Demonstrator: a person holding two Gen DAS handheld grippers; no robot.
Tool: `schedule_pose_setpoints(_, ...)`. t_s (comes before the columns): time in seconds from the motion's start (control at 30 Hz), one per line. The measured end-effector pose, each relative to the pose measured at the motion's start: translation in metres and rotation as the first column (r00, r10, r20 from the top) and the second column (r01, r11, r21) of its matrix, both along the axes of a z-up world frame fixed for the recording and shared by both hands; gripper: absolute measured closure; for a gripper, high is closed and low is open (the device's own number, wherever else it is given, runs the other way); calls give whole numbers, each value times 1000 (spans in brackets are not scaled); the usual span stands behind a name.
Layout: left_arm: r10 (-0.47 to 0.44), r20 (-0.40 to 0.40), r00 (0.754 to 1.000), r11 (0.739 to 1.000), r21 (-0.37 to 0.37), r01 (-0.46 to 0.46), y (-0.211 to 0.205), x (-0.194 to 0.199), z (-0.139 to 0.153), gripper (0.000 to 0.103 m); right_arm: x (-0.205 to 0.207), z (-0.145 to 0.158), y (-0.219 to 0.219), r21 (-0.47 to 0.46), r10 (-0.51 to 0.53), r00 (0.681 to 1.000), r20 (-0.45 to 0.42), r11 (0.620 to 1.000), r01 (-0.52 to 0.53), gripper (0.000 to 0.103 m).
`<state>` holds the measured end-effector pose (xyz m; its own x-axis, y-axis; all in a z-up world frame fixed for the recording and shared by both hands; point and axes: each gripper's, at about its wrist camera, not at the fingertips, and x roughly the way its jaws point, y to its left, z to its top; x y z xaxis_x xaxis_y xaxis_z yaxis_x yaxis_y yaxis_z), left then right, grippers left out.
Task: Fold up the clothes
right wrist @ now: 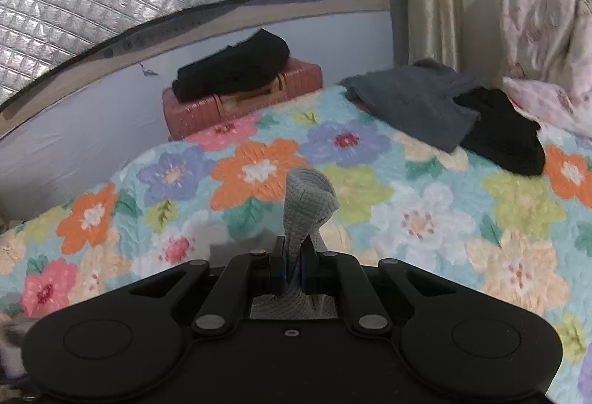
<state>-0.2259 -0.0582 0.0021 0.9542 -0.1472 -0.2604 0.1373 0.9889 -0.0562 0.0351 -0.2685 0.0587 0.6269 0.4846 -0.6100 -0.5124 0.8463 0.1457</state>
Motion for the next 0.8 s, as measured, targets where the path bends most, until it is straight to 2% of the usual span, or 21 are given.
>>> schedule_pose_setpoints(0.07, 29, -33, 999, 1000, 6, -29, 9, -10, -1, 100, 15, 0, 16, -17, 37, 999, -33, 999, -38, 93)
schedule_pose_setpoints(0.13, 68, -119, 991, 998, 20, -66, 19, -11, -17, 100, 31, -8, 36, -51, 56, 995, -83, 997, -60, 92)
schedule_pose_setpoints(0.17, 90, -160, 983, 996, -2, -92, 26, -10, -23, 100, 41, -18, 49, -75, 70, 990, -127, 994, -80, 91)
schedule_pose_setpoints(0.23, 103, -194, 975, 988, -94, -123, 41, -13, -27, 100, 52, -39, 68, -85, 102, 973, -207, 989, -122, 88)
schedule_pose_setpoints(0.3, 116, -204, 972, 985, -101, -139, 45, -14, -26, 100, 30, -36, 50, -35, 81, 979, -189, 995, -89, 79)
schedule_pose_setpoints(0.33, 120, -211, 970, 985, -94, -142, 45, -13, -27, 100, 19, -34, 40, -11, 70, 981, -180, 997, -73, 67)
schedule_pose_setpoints(0.37, 122, -220, 968, 986, -88, -144, 45, -11, -30, 100, 8, -32, 31, 14, 59, 983, -172, 998, -57, 61)
schedule_pose_setpoints(0.43, 122, -255, 959, 984, -99, -151, 47, -7, -34, 100, -14, -28, 12, 65, 36, 987, -156, 998, -26, 61)
schedule_pose_setpoints(0.5, 116, -314, 942, 971, -164, -174, 57, 0, -38, 99, -36, -25, -6, 115, 12, 990, -142, 993, 4, 61)
schedule_pose_setpoints(0.57, 100, -405, 909, 938, -266, -222, 76, 5, -45, 96, -58, -21, -25, 166, -12, 992, -128, 986, 34, 51)
schedule_pose_setpoints(0.67, 65, -472, 879, 896, -361, -260, 95, 9, -52, 95, -91, -16, -53, 242, -50, 993, -111, 967, 76, 47)
schedule_pose_setpoints(0.77, 62, -464, 884, 890, -375, -259, 97, 8, -50, 95, -123, -12, -80, 306, -88, 991, -96, 945, 113, 46)
schedule_pose_setpoints(0.8, 61, -460, 886, 896, -367, -252, 95, 8, -49, 95, -130, -18, -84, 265, -88, 992, -94, 958, 111, 46)
